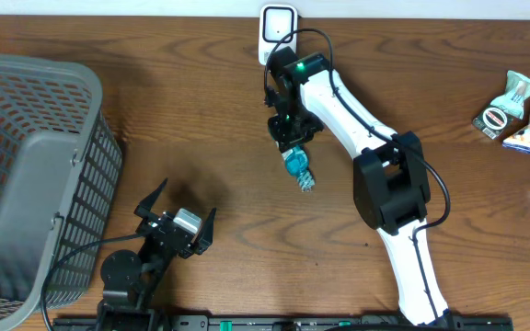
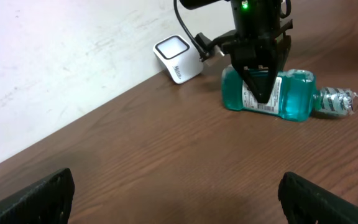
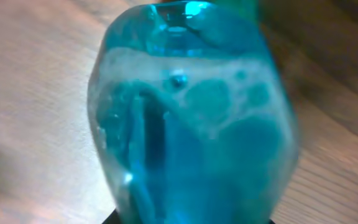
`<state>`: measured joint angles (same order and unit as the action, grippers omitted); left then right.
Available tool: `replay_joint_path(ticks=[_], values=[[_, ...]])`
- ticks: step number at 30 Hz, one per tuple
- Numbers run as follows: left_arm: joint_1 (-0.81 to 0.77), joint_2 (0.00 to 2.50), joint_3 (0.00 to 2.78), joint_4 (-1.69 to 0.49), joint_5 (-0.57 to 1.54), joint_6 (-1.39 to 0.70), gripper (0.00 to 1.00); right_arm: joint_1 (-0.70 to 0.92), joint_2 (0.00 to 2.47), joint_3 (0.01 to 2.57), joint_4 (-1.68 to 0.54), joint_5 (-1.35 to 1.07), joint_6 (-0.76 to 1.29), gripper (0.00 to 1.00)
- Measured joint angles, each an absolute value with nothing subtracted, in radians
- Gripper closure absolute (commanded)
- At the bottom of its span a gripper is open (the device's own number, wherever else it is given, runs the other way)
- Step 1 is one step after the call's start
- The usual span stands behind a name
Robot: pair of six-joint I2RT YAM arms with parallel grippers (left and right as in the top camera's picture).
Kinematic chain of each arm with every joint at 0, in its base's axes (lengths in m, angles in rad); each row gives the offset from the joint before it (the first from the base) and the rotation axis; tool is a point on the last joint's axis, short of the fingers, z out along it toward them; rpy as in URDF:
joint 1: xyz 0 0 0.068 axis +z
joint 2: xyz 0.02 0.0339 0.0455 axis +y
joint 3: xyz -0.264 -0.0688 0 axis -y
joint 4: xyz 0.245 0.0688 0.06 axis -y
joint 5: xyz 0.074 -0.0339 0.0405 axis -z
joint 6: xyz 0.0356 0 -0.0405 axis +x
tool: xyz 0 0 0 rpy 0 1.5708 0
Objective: Scan the item barcode
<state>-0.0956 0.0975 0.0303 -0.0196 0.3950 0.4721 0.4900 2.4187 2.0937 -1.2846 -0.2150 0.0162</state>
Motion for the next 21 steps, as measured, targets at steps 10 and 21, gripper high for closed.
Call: replay_joint_path(ticks=[10,21], values=[[-0.096,0.097,0.030,-0.020,0.395,0.472,0.02,0.400,2.420,2.072,-1.454,-0.735,-0.406,0.99],[-0.096,0.097,0.030,-0.020,0.395,0.472,0.02,0.301,2.419,2.067,-1.697,-0.946,-0.776,0.99]])
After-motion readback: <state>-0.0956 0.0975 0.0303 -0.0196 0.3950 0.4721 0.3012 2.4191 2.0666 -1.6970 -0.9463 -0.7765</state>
